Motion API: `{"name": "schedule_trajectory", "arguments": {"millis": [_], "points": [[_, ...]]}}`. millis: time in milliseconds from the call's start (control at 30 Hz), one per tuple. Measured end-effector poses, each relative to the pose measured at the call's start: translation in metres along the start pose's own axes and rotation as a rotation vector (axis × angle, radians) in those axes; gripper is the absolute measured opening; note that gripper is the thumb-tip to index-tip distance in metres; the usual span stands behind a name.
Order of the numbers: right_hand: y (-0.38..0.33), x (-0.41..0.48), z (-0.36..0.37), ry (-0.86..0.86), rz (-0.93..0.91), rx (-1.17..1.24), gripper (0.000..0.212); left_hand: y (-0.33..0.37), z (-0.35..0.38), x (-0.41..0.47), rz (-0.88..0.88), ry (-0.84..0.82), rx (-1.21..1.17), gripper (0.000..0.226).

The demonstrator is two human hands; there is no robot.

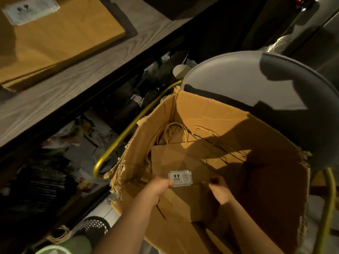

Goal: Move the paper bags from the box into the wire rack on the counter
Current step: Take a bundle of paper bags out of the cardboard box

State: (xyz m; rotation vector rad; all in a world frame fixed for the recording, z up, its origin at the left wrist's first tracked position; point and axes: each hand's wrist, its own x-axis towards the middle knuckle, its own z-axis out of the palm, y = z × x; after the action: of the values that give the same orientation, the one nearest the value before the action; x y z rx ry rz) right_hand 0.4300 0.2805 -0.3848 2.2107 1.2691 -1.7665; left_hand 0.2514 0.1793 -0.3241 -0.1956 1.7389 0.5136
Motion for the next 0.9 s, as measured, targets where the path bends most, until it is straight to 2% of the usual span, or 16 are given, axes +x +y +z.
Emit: {"name": "schedule_trajectory", "arguments": {"millis": [67, 133, 300, 467, 533, 600, 667, 800, 900], "points": [[0.003, 0.000, -0.003, -0.010, -0.003, 0.034, 0.031, 0.000, -0.002, -0.001, -0.027, 0.039, -0.090, 0.053], [0.003, -0.004, -0.008, -0.030, -0.004, -0.001, 0.037, 0.002, -0.003, -0.006, -0.043, 0.079, -0.158, 0.056], [-0.001, -0.015, -0.023, -0.057, -0.023, 0.043, 0.027, 0.010, 0.002, -0.020, 0.098, 0.059, -0.096, 0.038], [-0.010, -0.031, -0.033, -0.139, -0.012, 0.107, 0.033, 0.017, 0.000, -0.045, 0.164, -0.007, -0.148, 0.037], [-0.011, -0.034, -0.035, -0.167, -0.004, 0.124, 0.043, 0.020, -0.002, -0.057, 0.235, -0.027, -0.126, 0.032], [-0.013, -0.037, -0.035, -0.221, -0.003, 0.123, 0.048, 0.022, -0.006, -0.067, 0.348, 0.018, -0.075, 0.033], [-0.020, -0.043, -0.034, -0.246, -0.022, 0.133, 0.036, 0.022, -0.010, -0.077, 0.452, 0.084, -0.024, 0.031], [-0.030, -0.040, -0.038, -0.147, -0.007, 0.326, 0.030, 0.020, -0.018, -0.086, 0.571, 0.225, 0.125, 0.024], [-0.036, -0.033, -0.045, -0.131, 0.013, 0.289, 0.031, 0.020, -0.023, -0.086, 0.628, 0.338, 0.228, 0.020]]}}
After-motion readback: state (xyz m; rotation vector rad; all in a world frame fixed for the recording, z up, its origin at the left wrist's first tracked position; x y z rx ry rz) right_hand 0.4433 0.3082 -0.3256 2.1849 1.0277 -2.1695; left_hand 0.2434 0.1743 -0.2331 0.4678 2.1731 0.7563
